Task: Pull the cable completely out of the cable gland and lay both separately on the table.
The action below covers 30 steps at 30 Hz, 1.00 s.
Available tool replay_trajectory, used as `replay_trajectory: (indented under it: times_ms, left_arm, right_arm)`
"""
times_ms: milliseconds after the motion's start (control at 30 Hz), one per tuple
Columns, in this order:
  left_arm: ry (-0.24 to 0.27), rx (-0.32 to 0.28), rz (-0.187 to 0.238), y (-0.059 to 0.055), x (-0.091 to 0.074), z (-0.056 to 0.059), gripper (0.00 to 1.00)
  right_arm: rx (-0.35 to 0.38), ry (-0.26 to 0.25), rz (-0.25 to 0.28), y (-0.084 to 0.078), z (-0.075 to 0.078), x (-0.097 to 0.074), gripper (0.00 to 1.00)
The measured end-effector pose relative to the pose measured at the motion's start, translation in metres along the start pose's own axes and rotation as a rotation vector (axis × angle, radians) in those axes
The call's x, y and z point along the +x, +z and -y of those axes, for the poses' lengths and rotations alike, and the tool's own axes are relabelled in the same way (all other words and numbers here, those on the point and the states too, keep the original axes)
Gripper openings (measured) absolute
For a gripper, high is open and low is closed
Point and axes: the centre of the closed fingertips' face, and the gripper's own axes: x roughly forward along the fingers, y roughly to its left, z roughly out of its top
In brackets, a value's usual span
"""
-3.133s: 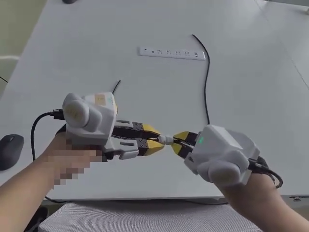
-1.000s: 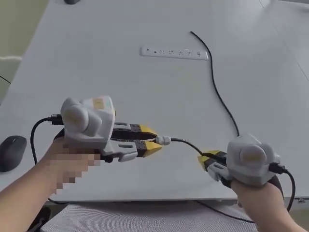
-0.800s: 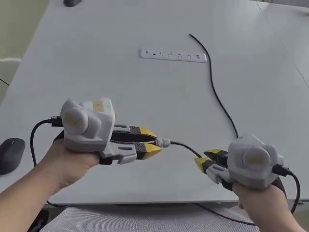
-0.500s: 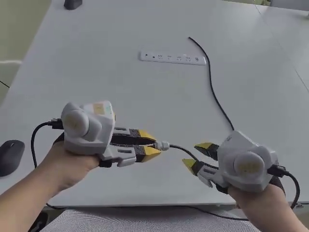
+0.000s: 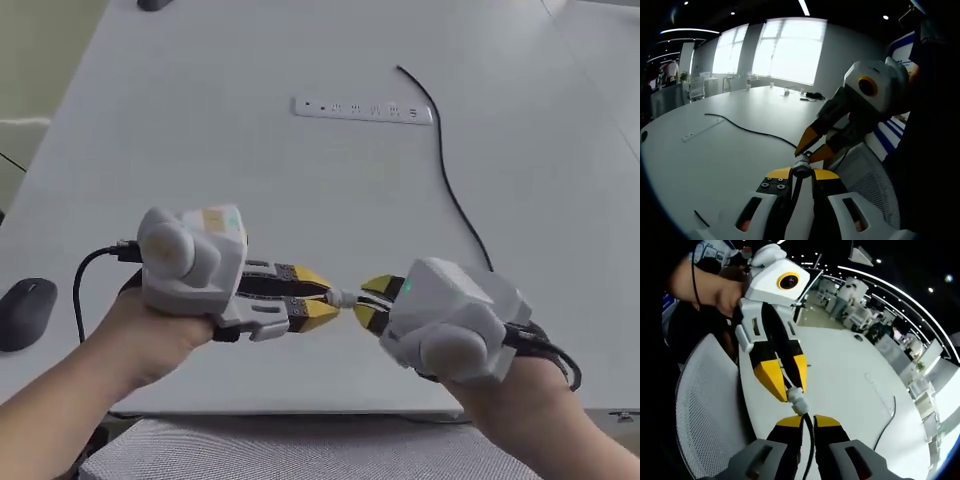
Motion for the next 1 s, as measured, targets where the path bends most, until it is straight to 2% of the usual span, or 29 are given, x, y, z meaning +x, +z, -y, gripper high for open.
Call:
replay_trajectory:
  times_ms: [433,633,900,1000]
  left_arm:
    - [0.011,-0.002,-0.007,0.0,0.005,0.002,0.15]
    - [0.025,0.001,-0.007,0.002,0.001,0.001,0.15]
    - [0.032,0.003,0.002,0.003,-0.003,0.004,0.15]
    - [0.029,-0.001,-0.001,0.0,-0.002,0.004,0.15]
  right_arm:
    - [0.057,0.018,0.004,-0.009,0.003,-0.002,0.01]
    - [0.116,0.01,0.013,-0.014,0.007,-0.002,0.01]
    - [0.233,-0.029,-0.007,-0.035,0.016,-0.002,0.01]
    - [0.245,-0.042,-0.025,-0.046,0.016,0.001,0.01]
